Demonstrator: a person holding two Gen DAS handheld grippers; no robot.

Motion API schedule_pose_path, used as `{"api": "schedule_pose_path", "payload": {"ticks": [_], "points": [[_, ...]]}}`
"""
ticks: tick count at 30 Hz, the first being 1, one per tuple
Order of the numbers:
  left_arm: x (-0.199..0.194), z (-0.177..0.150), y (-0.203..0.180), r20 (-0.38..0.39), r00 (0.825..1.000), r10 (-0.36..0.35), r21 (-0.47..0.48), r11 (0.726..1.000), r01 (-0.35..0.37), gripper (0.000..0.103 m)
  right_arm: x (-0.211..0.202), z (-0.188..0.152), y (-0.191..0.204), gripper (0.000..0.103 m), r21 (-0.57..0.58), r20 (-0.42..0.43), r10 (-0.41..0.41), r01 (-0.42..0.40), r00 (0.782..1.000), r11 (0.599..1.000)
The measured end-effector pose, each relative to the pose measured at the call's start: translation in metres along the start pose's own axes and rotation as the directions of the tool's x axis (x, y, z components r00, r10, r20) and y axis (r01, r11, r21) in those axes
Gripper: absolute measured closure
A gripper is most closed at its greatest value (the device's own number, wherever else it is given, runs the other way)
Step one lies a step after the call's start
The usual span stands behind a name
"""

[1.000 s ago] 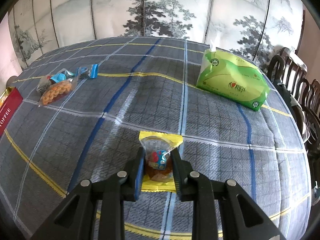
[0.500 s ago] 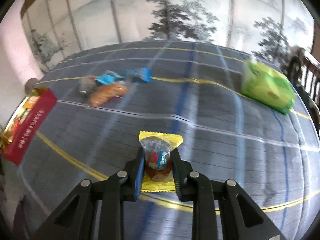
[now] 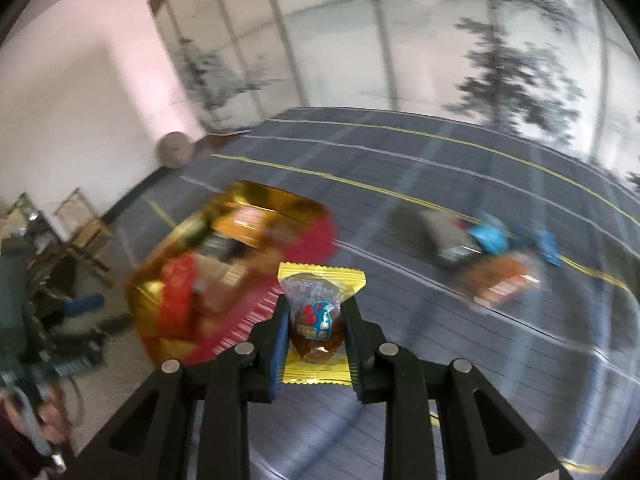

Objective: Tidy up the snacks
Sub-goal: 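Carry the yellow candy over the gold tray and release it with the right gripper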

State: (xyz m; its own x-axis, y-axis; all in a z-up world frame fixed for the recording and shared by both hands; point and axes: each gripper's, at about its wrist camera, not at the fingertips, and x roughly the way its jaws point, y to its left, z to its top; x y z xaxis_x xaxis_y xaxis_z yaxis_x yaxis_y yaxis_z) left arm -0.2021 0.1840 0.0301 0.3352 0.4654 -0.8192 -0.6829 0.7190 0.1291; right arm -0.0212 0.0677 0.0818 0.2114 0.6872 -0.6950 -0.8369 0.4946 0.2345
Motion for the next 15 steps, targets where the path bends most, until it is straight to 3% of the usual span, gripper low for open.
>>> {"api": "schedule_pose_path", "payload": {"ticks": [7, 15], "points": [[0.000, 0.001, 0.001, 0.016, 1.000, 0.003, 0.030, 1.000, -0.003, 0.042, 0.053, 0.029, 0.053, 0.078, -0.053, -0.048, 0.076, -0.079, 0.996, 0.995], [0.003, 0.004, 0.003, 0.032, 0.999, 0.011, 0.055, 0.998, -0.013, 0.042, 0.102, 0.037, 0.066, 0.078, -0.022, -0.103, 0.091, -0.094, 0.990, 0.995]]}}
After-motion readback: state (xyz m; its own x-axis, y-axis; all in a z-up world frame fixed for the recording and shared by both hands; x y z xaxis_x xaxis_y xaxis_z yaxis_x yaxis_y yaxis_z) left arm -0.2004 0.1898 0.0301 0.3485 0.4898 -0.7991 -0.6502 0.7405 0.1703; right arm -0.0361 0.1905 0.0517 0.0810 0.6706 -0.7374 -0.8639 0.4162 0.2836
